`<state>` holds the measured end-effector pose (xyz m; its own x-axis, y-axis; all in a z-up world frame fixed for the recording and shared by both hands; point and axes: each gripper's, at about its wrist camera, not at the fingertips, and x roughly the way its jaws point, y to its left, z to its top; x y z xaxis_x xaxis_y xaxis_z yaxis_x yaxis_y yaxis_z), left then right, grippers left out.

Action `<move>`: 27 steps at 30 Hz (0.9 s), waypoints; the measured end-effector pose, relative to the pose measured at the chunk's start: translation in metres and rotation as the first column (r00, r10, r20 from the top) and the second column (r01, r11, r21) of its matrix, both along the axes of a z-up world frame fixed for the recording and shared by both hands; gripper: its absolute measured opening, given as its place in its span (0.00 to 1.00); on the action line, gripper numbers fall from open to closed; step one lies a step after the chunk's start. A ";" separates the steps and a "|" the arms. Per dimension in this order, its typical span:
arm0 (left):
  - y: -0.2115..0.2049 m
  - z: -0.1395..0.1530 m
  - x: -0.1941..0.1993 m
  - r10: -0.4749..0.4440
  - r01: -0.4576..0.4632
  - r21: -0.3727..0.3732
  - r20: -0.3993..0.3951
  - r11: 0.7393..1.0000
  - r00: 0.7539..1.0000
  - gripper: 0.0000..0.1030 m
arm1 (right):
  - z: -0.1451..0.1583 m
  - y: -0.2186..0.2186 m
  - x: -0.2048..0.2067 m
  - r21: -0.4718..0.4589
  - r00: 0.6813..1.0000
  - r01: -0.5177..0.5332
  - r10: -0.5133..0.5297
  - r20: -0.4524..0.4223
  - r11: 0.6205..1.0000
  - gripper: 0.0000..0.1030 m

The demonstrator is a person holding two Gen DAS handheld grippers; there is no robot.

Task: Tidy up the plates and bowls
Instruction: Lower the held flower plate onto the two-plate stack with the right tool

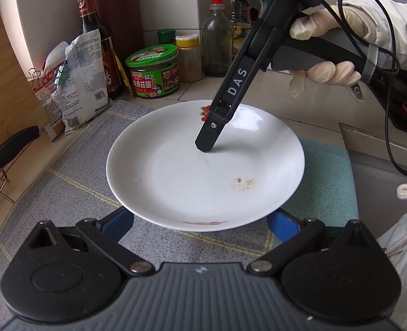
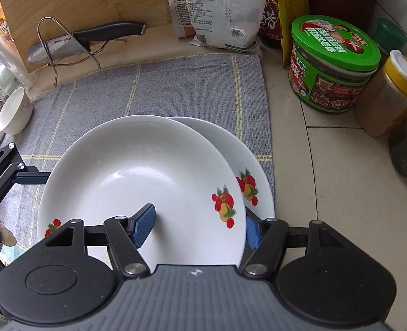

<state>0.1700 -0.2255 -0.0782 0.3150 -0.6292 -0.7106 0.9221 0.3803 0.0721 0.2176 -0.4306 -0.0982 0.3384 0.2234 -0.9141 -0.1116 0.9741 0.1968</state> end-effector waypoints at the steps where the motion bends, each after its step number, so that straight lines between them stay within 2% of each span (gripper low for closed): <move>1: 0.000 0.000 0.000 -0.001 0.001 -0.001 0.001 1.000 1.000 0.99 | 0.000 0.000 0.000 -0.003 1.000 0.002 -0.002 -0.006 1.000 0.70; 15: 0.001 -0.001 0.000 -0.020 0.020 -0.006 0.011 1.000 1.000 0.99 | 0.005 0.004 -0.001 -0.038 0.996 0.023 -0.027 -0.086 0.999 0.71; 27: 0.002 -0.002 0.000 -0.040 0.040 -0.027 0.027 0.999 0.999 0.99 | 0.012 -0.002 -0.005 -0.026 0.985 0.105 -0.107 -0.138 0.994 0.74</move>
<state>0.1701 -0.2238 -0.0804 0.3074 -0.6609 -0.6846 0.9346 0.3452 0.0864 0.2127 -0.4331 -0.0859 0.2285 0.1754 -0.9576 0.0196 0.9826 0.1846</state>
